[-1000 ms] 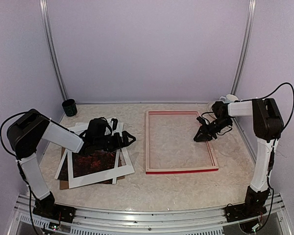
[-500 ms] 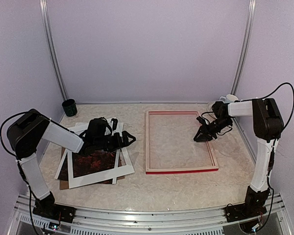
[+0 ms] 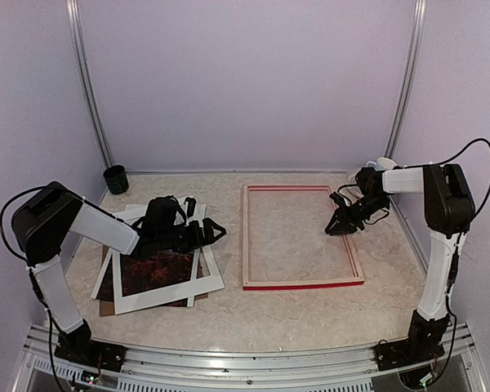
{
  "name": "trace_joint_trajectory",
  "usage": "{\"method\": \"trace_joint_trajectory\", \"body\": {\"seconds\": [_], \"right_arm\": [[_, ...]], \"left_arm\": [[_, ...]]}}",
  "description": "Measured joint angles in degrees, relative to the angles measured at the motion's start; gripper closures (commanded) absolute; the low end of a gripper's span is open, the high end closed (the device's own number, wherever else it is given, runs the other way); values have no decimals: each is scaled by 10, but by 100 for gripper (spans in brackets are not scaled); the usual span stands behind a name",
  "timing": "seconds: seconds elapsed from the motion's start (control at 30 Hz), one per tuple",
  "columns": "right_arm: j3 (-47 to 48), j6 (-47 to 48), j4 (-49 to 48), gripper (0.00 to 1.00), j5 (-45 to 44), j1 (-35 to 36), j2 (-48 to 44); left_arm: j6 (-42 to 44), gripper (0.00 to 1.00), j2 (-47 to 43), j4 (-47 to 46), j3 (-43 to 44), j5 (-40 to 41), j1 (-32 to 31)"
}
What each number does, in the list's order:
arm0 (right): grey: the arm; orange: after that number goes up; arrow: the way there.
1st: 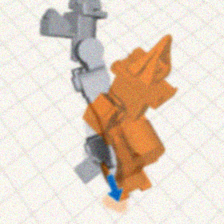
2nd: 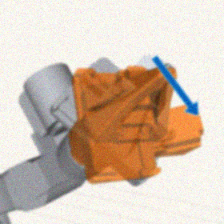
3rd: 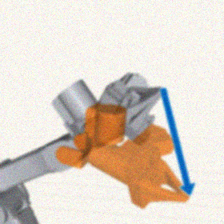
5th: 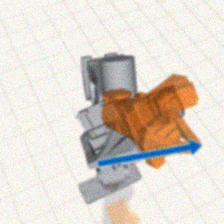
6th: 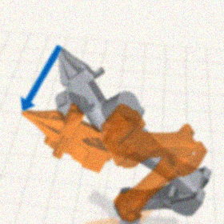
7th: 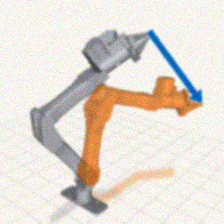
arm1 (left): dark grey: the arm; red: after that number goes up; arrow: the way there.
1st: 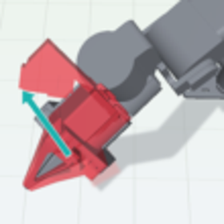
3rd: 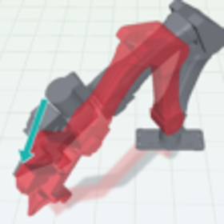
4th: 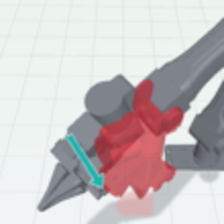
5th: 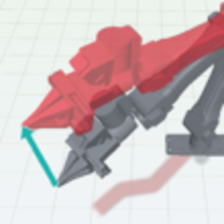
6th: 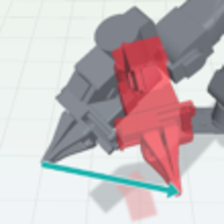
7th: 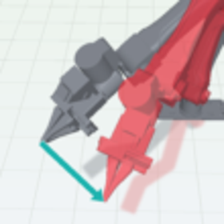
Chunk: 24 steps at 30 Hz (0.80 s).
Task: Put the photo into the frame
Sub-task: Place the glass panel at the frame body.
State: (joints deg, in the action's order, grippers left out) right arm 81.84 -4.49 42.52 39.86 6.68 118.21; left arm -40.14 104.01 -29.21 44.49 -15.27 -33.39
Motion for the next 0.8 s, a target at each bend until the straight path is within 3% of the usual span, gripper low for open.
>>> {"method": "trace_joint_trajectory", "body": {"seconds": [0.6, 0.8], "right_arm": [[0, 5, 1, 76, 3, -3, 0], [0, 3, 0, 58, 18, -3, -1]], "left_arm": [[-4, 1, 5, -9, -1, -8, 0], [-4, 1, 7, -12, -1, -8, 0]]}}
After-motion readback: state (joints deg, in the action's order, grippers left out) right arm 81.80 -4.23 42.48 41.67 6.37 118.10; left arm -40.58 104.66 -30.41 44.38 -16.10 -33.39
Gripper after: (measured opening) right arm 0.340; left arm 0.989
